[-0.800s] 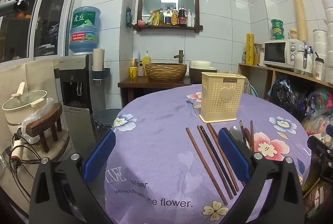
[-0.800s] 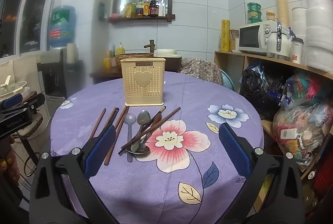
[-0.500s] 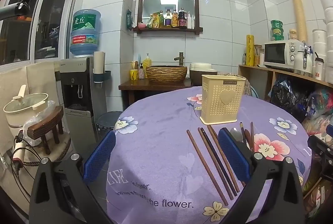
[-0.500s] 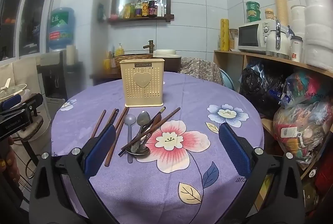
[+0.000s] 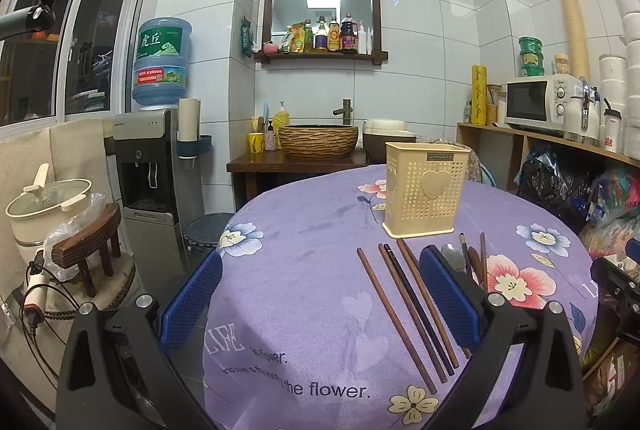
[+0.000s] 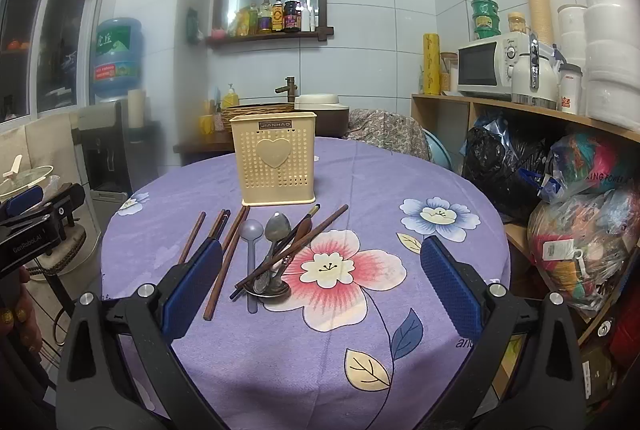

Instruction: Organize utensils

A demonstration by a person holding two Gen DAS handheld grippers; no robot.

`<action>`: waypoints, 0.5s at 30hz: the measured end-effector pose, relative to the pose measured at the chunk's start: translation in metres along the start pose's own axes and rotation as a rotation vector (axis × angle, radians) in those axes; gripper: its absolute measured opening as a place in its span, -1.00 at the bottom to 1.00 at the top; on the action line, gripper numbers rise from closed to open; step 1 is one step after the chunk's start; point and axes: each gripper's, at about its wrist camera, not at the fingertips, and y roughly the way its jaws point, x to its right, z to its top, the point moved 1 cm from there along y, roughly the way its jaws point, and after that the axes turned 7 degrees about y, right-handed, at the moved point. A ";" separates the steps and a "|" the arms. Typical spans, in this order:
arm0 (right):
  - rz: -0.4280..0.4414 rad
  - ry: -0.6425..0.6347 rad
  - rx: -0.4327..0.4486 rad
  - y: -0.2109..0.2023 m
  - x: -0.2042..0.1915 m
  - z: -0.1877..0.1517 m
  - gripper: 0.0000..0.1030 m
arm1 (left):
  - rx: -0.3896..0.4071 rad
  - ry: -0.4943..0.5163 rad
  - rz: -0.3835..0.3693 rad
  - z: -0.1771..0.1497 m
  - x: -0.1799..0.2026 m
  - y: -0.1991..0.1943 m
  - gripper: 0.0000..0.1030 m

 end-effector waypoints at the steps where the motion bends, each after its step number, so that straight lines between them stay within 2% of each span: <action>1: 0.001 0.001 0.001 0.000 0.000 0.000 0.90 | -0.002 -0.001 0.000 0.002 -0.001 0.001 0.90; 15: 0.000 0.014 -0.010 0.000 0.000 0.000 0.90 | -0.008 0.014 0.002 0.006 0.000 0.000 0.90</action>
